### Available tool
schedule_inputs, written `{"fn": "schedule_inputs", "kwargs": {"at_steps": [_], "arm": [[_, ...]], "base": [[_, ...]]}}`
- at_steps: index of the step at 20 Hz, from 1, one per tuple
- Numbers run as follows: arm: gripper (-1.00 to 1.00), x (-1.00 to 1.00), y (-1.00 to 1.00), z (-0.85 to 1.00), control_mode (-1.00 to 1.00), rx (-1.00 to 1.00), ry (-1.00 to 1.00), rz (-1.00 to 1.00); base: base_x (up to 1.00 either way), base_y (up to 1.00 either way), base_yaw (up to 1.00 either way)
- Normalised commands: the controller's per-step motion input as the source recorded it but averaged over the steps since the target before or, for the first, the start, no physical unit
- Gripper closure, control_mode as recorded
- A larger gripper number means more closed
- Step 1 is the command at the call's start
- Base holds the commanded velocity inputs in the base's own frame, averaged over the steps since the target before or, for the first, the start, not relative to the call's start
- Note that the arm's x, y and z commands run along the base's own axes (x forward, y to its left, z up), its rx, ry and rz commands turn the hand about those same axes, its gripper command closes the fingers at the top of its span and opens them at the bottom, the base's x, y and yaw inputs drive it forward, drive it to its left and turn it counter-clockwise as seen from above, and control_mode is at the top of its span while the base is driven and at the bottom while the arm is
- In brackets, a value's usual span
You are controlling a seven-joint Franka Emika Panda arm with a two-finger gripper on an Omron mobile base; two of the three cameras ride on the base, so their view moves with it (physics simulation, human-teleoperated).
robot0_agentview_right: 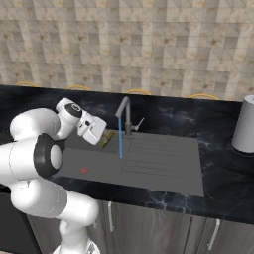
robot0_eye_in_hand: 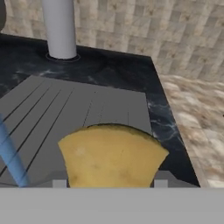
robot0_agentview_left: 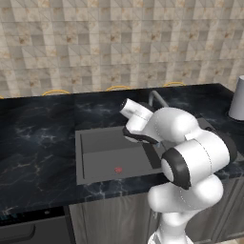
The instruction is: Soak the sponge with water for a few seconds and then drop it inside the sink.
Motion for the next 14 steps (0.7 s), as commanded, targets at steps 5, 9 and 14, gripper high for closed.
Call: {"fn": "schedule_inputs", "kwargs": {"at_steps": [5, 9, 14], "arm": [[1.0, 0.13, 0.0, 0.0, -1.0, 0.0, 0.06, 0.0], [1.0, 0.18, 0.0, 0.0, -1.0, 0.0, 0.09, 0.0], [1.0, 0.18, 0.0, 0.0, -1.0, 0.0, 0.11, 0.0]], "base": [[0.0, 0.0, 0.0], [0.0, 0.0, 0.0], [0.0, 0.0, 0.0]]}}
